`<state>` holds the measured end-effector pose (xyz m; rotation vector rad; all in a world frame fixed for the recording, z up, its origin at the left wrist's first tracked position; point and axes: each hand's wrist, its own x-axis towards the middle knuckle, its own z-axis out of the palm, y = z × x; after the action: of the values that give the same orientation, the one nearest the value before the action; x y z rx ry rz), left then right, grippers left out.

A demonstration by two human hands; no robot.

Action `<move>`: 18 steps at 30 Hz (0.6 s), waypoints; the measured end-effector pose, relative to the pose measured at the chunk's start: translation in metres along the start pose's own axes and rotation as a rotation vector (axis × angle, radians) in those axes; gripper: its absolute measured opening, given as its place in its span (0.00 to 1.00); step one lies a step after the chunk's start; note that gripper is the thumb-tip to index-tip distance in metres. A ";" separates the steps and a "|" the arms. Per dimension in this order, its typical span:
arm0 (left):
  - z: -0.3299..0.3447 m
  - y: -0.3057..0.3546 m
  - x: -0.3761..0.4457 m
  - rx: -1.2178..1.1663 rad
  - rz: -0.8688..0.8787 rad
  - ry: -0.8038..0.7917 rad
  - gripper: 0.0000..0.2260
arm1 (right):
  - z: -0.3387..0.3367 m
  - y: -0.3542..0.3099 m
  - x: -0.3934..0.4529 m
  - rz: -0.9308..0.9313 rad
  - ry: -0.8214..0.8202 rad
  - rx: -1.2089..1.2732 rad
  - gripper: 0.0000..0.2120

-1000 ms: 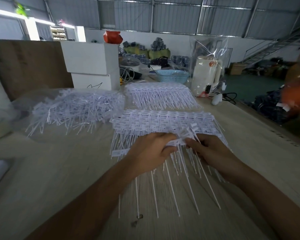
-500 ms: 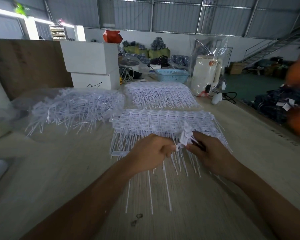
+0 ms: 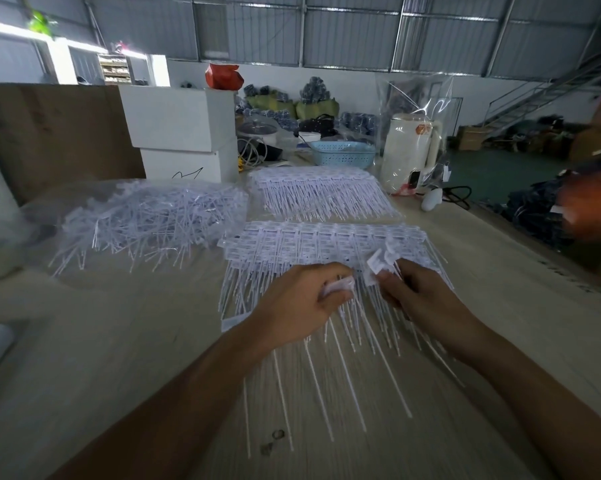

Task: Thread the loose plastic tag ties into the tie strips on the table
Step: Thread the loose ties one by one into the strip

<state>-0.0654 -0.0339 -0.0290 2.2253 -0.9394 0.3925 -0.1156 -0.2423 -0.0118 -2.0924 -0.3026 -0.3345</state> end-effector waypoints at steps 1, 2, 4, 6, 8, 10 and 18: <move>0.000 0.001 0.000 -0.018 -0.008 0.005 0.11 | -0.001 -0.001 0.000 0.027 -0.002 0.027 0.16; 0.000 0.002 0.001 -0.044 -0.018 0.007 0.11 | -0.001 -0.002 -0.001 0.058 -0.008 0.061 0.16; 0.002 0.004 0.002 -0.093 -0.026 0.024 0.10 | -0.001 -0.004 -0.003 0.091 -0.028 0.098 0.13; 0.004 0.009 0.002 -0.110 -0.006 0.048 0.10 | 0.000 -0.006 -0.004 0.082 -0.027 0.081 0.13; 0.006 0.014 0.001 -0.109 0.027 0.053 0.09 | 0.000 -0.007 -0.003 0.050 0.003 0.085 0.14; 0.007 0.015 0.001 -0.099 0.059 0.058 0.08 | 0.000 -0.007 -0.002 0.027 0.007 0.091 0.15; 0.006 0.016 0.002 -0.105 0.089 0.123 0.07 | -0.002 -0.009 -0.003 0.152 -0.067 0.165 0.19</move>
<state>-0.0753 -0.0473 -0.0249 2.0456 -0.9730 0.5032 -0.1221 -0.2402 -0.0048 -1.9524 -0.2019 -0.1439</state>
